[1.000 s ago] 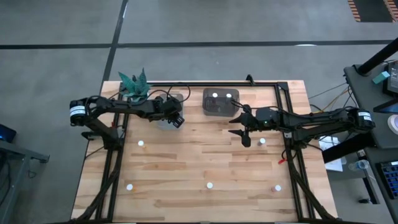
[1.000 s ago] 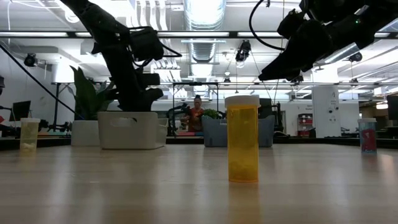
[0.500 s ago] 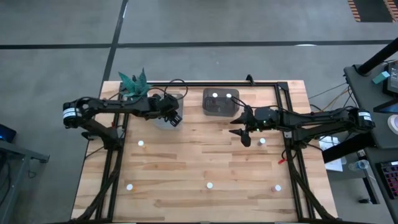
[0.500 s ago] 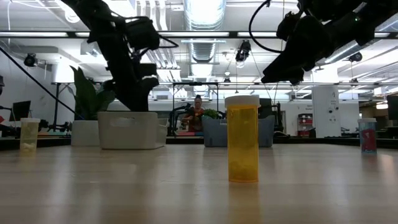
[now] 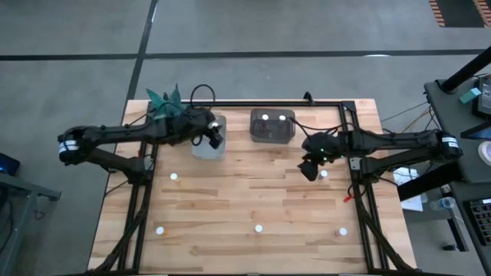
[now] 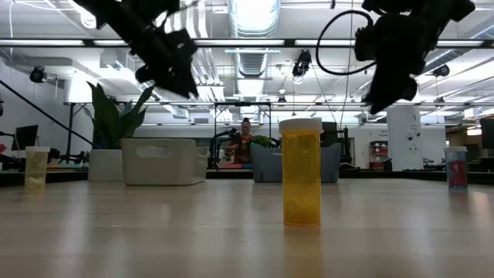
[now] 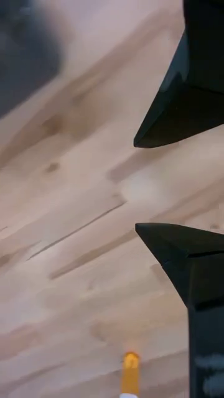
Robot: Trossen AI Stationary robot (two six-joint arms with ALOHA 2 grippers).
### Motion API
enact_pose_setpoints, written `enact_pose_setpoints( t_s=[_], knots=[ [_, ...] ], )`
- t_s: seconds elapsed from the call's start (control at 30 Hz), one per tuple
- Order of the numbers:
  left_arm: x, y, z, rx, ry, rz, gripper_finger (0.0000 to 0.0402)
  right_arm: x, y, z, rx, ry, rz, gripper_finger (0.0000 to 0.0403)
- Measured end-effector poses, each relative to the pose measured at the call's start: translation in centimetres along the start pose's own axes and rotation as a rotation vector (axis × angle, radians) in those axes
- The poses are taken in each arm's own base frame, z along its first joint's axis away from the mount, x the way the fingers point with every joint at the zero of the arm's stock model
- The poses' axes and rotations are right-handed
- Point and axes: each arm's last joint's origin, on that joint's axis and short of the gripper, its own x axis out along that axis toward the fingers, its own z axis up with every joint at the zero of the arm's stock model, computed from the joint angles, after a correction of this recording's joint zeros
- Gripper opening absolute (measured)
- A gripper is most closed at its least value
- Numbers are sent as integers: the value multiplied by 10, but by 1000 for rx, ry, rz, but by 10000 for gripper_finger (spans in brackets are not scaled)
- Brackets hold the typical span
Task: Pick and place medicine bottles into bin by pill shape (circle, oval)
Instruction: Put the blue capsule bottle into the black bin
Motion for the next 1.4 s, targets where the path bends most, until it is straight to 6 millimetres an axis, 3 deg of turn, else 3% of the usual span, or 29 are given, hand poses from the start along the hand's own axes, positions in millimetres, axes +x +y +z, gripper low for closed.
enact_pose_setpoints(
  t_s=[0.27,0.53,1.17,1.4],
  knots=[
    [-17,-15,22,72,-253,-95,173,-13,-5,-16,277,201,-145,201],
    [-16,-18,21,105,-277,-102,173,-16,-11,-31,427,323,-290,201],
    [-16,-19,20,132,-274,-100,173,31,1,-41,328,468,-446,201],
    [-16,-20,20,134,-274,-104,173,39,1,-41,292,485,-466,193]
  ],
)
